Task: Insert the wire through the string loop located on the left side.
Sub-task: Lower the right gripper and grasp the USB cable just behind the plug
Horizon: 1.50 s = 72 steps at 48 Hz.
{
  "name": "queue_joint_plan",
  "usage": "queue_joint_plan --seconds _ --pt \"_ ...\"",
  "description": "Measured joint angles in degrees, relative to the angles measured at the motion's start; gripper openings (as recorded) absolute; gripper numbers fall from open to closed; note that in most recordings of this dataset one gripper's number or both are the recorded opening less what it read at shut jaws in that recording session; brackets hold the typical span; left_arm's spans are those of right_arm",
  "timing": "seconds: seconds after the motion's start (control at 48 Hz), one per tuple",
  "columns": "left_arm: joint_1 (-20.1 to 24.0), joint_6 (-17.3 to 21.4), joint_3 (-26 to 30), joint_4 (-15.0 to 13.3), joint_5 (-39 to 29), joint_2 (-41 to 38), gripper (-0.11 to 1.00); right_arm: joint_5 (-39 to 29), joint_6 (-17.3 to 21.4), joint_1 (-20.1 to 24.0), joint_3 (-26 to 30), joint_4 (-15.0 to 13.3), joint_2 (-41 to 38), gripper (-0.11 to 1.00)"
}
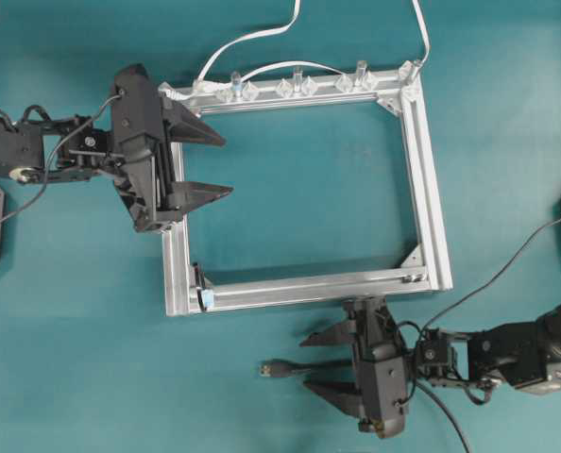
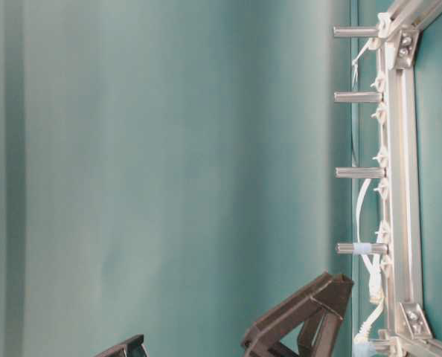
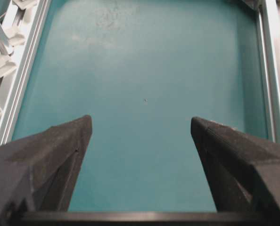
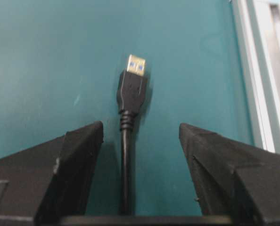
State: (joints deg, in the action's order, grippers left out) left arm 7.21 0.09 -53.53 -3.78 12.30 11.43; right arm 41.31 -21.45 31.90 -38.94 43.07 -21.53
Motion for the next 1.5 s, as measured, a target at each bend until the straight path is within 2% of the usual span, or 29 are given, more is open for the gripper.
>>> queue_joint_plan --seconds 0.562,0.667,0.833,0.875,1.5 --pt "0.3 0.0 0.0 0.0 0.0 0.1 0.87 0.0 0.0 -0.1 0.8 0.1 -1.5 0.68" --pt "0.3 0.0 0.0 0.0 0.0 0.0 0.87 -0.1 0.0 -0.1 0.8 0.0 -1.7 0.55" --pt "0.3 0.0 0.0 0.0 0.0 0.1 0.87 0.0 0.0 -0.1 1.1 -0.2 -2.6 0.13" --pt "0.3 0.0 0.0 0.0 0.0 0.0 0.87 -0.1 0.0 0.0 1.3 -0.2 -2.9 0.07" --pt "0.3 -0.1 0.0 0.0 -0.4 0.0 0.87 -2.0 -0.2 -0.9 2.5 -0.2 -3.7 0.07"
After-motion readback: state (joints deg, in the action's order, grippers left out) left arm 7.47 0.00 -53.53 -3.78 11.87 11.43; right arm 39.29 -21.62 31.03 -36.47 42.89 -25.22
